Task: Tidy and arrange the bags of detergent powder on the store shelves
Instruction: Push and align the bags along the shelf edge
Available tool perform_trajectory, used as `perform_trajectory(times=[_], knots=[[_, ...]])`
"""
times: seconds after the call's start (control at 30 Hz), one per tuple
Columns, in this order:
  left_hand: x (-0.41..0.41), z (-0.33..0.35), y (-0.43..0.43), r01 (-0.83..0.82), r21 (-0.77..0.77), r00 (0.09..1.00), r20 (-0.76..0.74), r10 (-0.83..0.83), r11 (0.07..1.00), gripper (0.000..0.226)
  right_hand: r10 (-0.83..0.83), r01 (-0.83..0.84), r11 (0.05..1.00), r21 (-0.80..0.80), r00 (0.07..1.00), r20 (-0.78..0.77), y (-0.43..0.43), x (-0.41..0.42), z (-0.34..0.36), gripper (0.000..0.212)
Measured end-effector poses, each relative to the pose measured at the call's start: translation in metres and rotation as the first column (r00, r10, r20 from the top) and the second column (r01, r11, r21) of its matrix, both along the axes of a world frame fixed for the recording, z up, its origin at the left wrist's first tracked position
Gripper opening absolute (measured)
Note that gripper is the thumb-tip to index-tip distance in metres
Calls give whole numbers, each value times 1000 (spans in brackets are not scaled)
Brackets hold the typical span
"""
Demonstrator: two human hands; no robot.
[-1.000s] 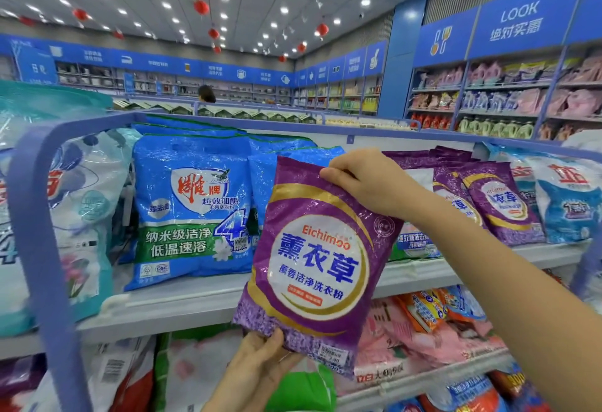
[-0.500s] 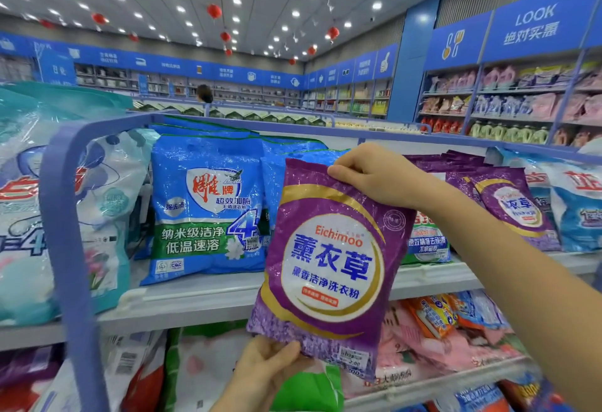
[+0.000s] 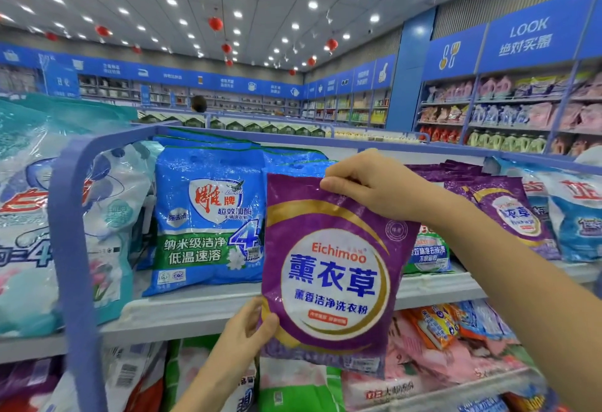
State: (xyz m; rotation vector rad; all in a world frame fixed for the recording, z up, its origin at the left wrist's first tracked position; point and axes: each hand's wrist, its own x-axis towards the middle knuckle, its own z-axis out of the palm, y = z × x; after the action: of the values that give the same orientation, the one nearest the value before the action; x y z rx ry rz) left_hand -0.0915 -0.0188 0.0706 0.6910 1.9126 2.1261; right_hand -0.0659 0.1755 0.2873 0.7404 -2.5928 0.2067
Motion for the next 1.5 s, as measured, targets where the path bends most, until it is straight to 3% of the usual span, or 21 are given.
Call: perform_trajectory(times=[0.1, 0.2, 0.23, 0.33, 0.37, 0.6, 0.73, 0.8, 0.87, 0.93, 1.07, 1.17, 1.33, 1.43, 1.5], knots=[[9, 8, 0, 59, -69, 998, -21, -61, 996, 100, 19, -16, 999, 40, 998, -64, -2, 3, 1, 39], [17, 20, 3, -23, -4, 999, -25, 23, 1000, 99, 62, -58, 997, 54, 996, -67, -4, 4, 1, 43], [17, 22, 6, -49, 29, 999, -19, 50, 998, 90, 62, -58, 997, 58, 996, -69, -5, 5, 0, 43], [23, 28, 16, -119, 75, 992, -21, 121, 990, 28, 3, 6, 997, 72, 993, -122, -4, 6, 0, 42], [24, 26, 18, -134, 72, 990, -29, 136, 988, 20, -22, 33, 996, 82, 990, -137, -3, 7, 0, 41], [25, 17, 25, -97, 67, 993, -55, 101, 993, 19, -212, 261, 936, 237, 953, -215, 13, 4, -14, 40], [24, 16, 40, 27, 18, 995, -97, -25, 999, 78, -158, 254, 940, 229, 916, -369, 34, 9, -17, 54], [23, 15, 53, 79, -3, 994, -78, -79, 997, 87, -160, 250, 955, 161, 889, -429, 50, 17, -20, 53], [24, 14, 67, 122, -8, 990, -64, -122, 993, 84, -260, 308, 948, 77, 893, -368, 69, 26, -25, 49], [27, 16, 82, 156, -27, 985, -77, -157, 987, 80, -336, 334, 942, -43, 919, -208, 90, 37, -29, 38], [38, 20, 113, 236, -48, 965, -109, -240, 971, 76, -333, 311, 920, -240, 941, -60, 126, 67, -35, 22], [52, 21, 144, 245, -43, 962, -114, -249, 969, 79, -424, 388, 889, -245, 898, -116, 152, 90, -34, 22], [84, 20, 206, 269, -18, 962, -52, -269, 963, 51, -564, 510, 826, -239, 746, -354, 213, 141, -42, 23], [111, 17, 242, 297, -23, 955, -24, -297, 955, 39, -611, 570, 791, -224, 715, -340, 261, 181, -48, 29], [131, 11, 269, 314, -14, 950, 3, -314, 949, 43, -662, 645, 748, -158, 709, -243, 298, 208, -52, 37]])
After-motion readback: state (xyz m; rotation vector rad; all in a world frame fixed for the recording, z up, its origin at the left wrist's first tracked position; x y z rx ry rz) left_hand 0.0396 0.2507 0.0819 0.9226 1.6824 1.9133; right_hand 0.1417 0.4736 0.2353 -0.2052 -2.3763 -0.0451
